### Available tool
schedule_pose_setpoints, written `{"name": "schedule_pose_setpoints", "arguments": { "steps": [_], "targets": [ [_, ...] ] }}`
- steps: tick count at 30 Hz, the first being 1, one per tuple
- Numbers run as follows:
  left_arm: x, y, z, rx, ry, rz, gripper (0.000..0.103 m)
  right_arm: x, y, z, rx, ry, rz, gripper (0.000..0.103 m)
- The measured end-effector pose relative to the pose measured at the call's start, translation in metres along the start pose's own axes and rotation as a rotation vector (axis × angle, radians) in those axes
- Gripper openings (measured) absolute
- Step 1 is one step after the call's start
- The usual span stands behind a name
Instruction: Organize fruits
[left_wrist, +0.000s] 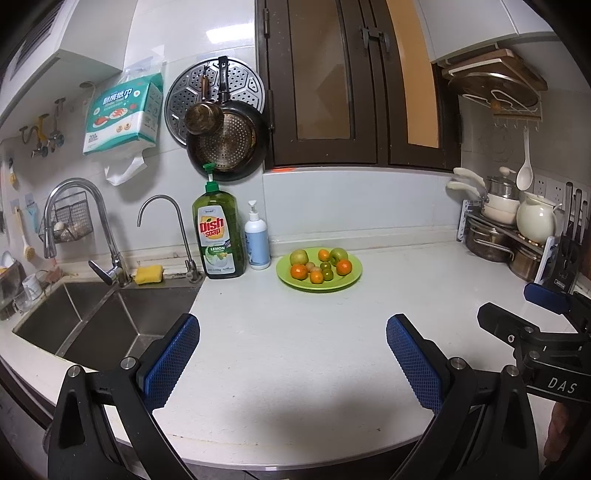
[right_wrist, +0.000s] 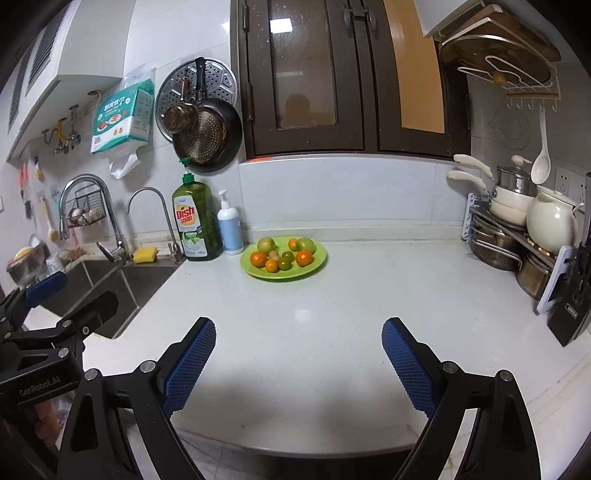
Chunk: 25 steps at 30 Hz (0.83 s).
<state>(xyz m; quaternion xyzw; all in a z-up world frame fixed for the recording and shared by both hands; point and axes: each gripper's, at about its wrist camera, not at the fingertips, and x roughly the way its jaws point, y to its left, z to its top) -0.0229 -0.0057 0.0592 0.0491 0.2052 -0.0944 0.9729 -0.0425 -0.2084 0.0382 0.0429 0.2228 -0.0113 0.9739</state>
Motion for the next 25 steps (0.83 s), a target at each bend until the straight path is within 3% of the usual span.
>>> {"name": "schedule_pose_setpoints", "arguments": {
  "steps": [25],
  "targets": [
    [0.0009, 0.0044, -0.0028, -0.004, 0.006, 0.008, 0.103, 0.002, 0.0069, -0.0006, -0.015, 0.008, 0.012, 0.092]
  ]
}}
